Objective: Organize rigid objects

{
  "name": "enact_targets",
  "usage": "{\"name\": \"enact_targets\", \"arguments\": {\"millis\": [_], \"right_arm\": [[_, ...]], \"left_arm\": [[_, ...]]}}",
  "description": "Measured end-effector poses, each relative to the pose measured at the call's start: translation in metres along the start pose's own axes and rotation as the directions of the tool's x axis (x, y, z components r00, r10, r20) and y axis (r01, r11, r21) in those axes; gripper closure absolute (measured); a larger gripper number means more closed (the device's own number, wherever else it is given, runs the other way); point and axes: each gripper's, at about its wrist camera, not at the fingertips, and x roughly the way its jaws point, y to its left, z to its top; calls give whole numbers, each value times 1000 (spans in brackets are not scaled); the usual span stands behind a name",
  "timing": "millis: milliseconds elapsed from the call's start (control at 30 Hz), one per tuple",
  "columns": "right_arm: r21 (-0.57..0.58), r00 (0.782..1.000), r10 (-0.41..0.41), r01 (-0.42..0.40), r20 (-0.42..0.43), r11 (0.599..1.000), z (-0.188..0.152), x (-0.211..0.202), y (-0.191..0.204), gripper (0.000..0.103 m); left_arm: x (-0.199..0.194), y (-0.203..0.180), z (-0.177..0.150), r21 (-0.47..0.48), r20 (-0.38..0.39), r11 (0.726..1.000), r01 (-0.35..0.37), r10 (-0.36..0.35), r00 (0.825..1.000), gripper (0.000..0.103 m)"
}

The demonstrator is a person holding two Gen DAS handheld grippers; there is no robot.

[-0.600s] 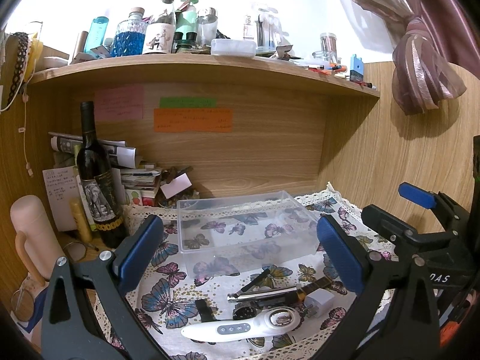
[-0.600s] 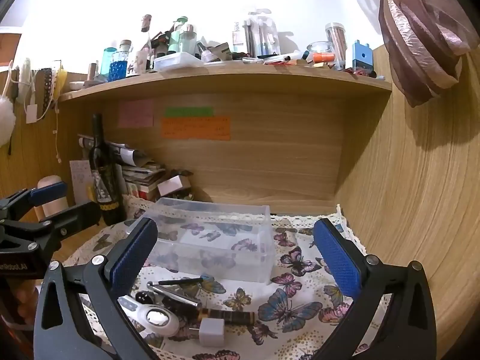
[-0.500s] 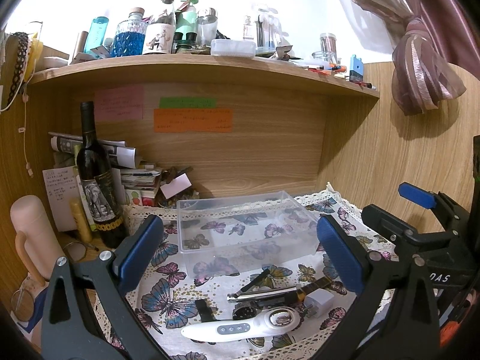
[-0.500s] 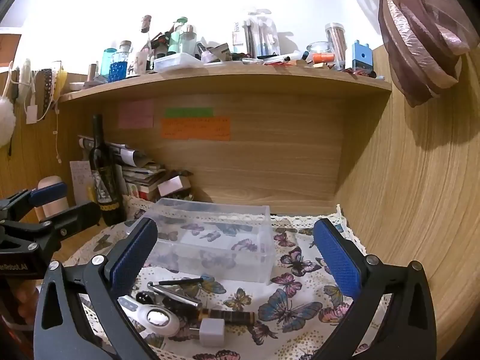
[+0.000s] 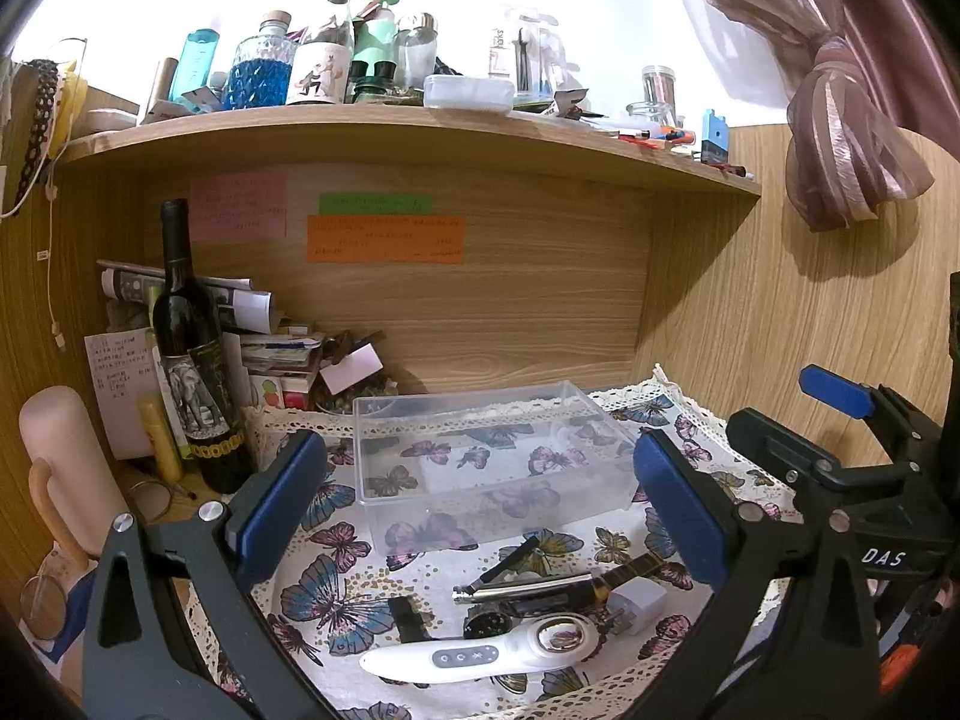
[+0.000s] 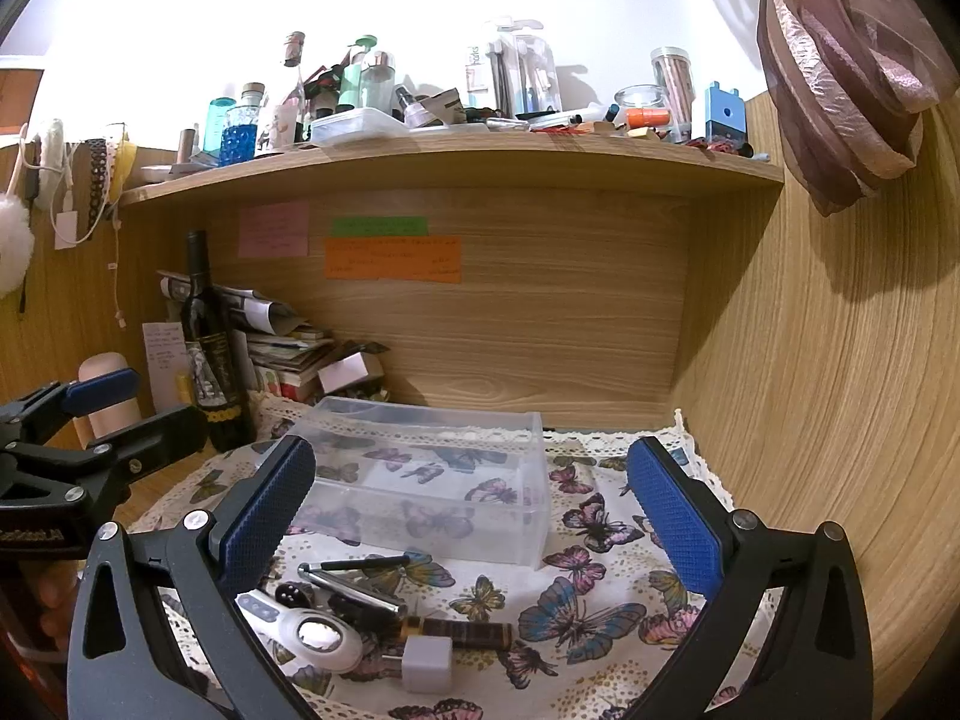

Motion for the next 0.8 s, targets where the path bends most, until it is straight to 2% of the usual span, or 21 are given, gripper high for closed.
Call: {"name": "enact_targets", "arguments": {"millis": [800], "right_arm": [[6, 1000, 11, -11, 6, 1000, 1, -2, 0, 0]], "left_arm": [[0, 0, 0, 0, 1, 1000, 2, -2, 1000, 0]]}}
